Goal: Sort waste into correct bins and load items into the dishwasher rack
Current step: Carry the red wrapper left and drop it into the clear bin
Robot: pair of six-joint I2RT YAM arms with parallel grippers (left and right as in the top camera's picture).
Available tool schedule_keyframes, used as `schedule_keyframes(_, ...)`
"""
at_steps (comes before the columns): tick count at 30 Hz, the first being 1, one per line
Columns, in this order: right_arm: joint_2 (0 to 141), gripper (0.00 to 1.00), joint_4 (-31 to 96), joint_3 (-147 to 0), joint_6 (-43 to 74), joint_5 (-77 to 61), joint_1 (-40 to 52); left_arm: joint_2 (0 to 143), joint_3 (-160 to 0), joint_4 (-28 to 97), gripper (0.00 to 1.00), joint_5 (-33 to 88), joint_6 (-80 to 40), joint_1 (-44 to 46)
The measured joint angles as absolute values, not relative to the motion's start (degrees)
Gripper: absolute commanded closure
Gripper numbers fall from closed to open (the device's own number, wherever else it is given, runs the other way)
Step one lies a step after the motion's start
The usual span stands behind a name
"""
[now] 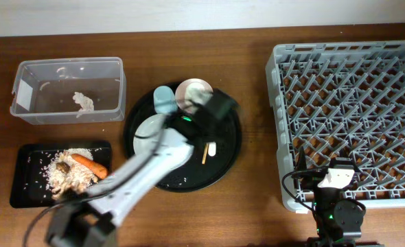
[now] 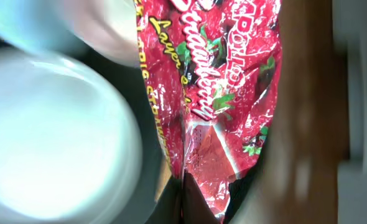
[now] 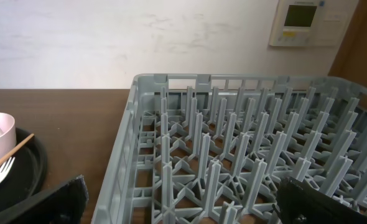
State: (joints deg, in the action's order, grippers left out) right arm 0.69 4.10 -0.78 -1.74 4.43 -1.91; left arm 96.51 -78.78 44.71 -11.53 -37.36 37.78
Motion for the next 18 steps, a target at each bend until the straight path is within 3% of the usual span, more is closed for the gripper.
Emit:
schedule_keyframes(9, 0.7, 0.01, 4.1, -0.8, -1.7, 4.4, -1.9, 93.5, -79.5, 34.0, 0.99, -16.6, -38.8, 6.9)
schedule_keyframes(15, 0.7, 0.01, 4.1, -0.8, -1.7, 4.4, -1.9, 97.1, -79.5, 33.0, 0.98, -17.2, -49.8, -4.6)
schedule_keyframes(18, 0.7, 0.01, 4.1, -0.8, -1.8, 4.4, -1.9, 99.9, -79.5, 33.4, 0.92, -17.3, -56.5, -6.9)
